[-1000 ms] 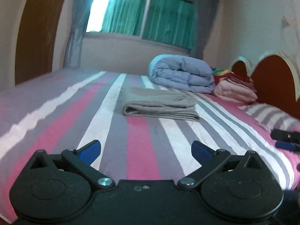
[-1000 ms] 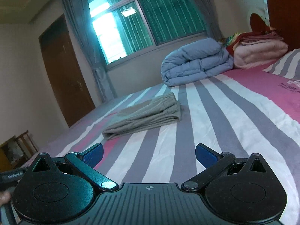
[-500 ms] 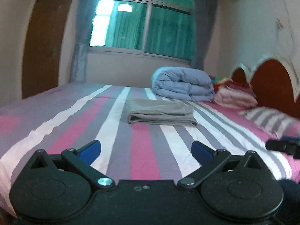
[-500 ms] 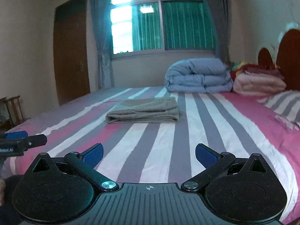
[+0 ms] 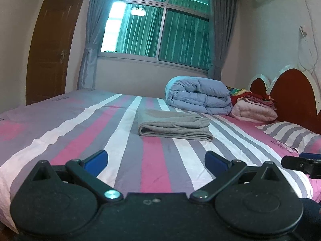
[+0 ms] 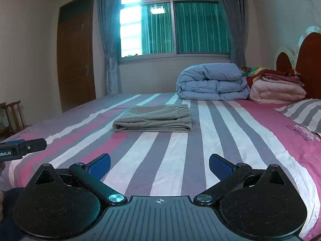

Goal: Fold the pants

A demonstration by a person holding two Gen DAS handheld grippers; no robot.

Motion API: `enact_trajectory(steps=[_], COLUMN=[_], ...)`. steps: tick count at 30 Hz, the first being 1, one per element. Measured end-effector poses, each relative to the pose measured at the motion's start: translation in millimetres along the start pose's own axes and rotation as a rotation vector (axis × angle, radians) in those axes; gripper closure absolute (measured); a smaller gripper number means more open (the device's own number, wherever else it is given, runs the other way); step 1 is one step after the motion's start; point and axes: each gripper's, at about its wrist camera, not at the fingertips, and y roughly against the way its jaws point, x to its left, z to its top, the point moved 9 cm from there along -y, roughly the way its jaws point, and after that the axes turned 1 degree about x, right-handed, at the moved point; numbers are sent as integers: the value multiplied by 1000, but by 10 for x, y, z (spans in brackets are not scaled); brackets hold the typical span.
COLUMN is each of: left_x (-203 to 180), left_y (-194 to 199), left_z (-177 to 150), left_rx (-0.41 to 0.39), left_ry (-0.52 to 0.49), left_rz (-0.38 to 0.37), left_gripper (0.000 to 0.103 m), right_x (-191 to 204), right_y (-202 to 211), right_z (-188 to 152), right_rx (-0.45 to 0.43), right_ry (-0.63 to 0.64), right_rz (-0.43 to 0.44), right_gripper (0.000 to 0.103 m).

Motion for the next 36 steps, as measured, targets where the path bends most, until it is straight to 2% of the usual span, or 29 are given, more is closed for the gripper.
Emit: enact_trajectory(steps=[36], left_x=[-50], left_y=[4], left_z=[8], left_rx=[-7], left_ry=[-33], left_rz=[-13], left_gripper=[6], right_x=[-64], right_y=[40], right_z=[31], right_rx=[-13], right_ry=[-36], right_rz=[2], right_gripper=[0])
